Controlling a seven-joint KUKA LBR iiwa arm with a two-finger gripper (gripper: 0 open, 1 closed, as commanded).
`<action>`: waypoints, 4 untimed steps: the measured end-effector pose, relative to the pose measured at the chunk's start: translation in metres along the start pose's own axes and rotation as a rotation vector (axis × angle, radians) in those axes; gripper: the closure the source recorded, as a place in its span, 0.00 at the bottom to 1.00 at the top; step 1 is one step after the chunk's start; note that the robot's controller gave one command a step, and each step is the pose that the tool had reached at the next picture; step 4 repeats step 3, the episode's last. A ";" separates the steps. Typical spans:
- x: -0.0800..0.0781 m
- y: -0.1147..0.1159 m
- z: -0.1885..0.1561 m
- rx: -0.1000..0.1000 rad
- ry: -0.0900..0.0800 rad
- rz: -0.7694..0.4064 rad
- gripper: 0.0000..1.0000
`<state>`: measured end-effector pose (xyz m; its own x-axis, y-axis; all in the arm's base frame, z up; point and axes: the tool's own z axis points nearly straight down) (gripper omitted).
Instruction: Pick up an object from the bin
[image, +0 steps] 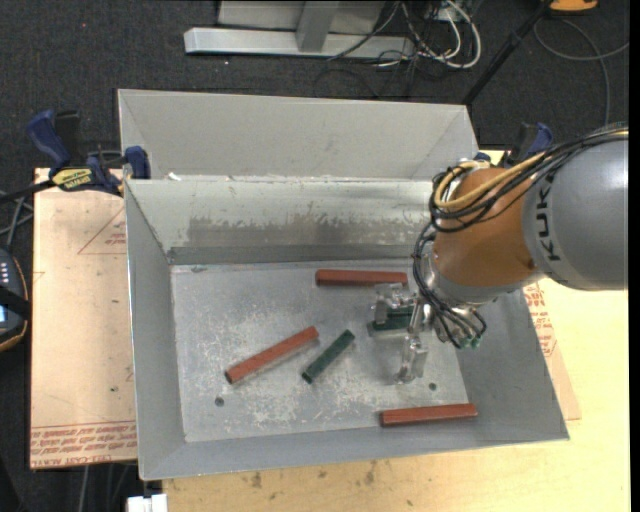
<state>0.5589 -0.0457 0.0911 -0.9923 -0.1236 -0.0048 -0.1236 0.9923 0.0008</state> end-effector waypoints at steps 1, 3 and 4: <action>-0.064 -0.008 0.020 0.000 0.000 -0.046 1.00; -0.048 0.017 -0.168 0.001 -0.008 0.019 1.00; -0.048 0.017 -0.168 0.001 -0.008 0.019 1.00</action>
Offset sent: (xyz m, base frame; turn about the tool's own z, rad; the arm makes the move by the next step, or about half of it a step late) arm 0.0000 0.0000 0.0000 0.0000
